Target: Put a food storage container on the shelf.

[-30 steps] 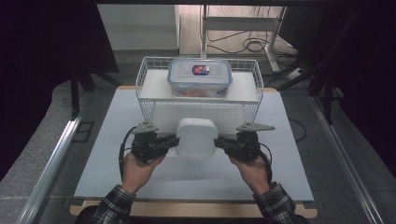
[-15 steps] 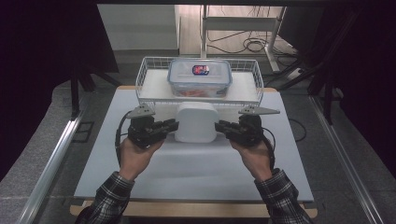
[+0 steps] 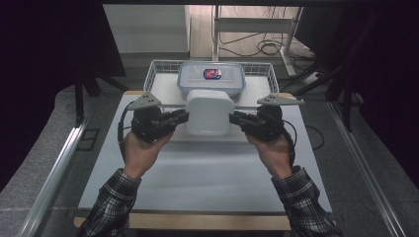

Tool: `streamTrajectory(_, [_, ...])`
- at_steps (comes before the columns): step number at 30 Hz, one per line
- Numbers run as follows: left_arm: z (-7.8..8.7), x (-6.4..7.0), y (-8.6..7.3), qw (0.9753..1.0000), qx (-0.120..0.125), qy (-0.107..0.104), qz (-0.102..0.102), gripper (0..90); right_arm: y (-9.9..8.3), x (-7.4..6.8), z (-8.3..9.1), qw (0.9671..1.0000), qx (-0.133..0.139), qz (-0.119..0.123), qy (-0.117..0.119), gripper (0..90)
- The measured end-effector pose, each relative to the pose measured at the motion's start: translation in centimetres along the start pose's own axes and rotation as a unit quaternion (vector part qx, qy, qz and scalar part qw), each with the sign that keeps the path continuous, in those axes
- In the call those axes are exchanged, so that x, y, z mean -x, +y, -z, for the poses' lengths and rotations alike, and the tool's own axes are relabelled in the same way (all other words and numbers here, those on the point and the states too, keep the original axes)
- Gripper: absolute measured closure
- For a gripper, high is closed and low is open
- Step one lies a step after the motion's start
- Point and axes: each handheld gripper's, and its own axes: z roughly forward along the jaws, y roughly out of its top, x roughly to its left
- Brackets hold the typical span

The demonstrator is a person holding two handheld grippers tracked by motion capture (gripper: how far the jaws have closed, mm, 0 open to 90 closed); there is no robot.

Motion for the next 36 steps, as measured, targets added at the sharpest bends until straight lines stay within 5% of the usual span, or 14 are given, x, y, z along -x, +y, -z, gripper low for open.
streamTrajectory(36, [0.5, -2.4, 7.4, 0.9989, 0.044, -0.016, -0.001, 80.2, 8.4, 0.3, 0.6, 0.9986, 0.044, 0.019, -0.021, 76.8])
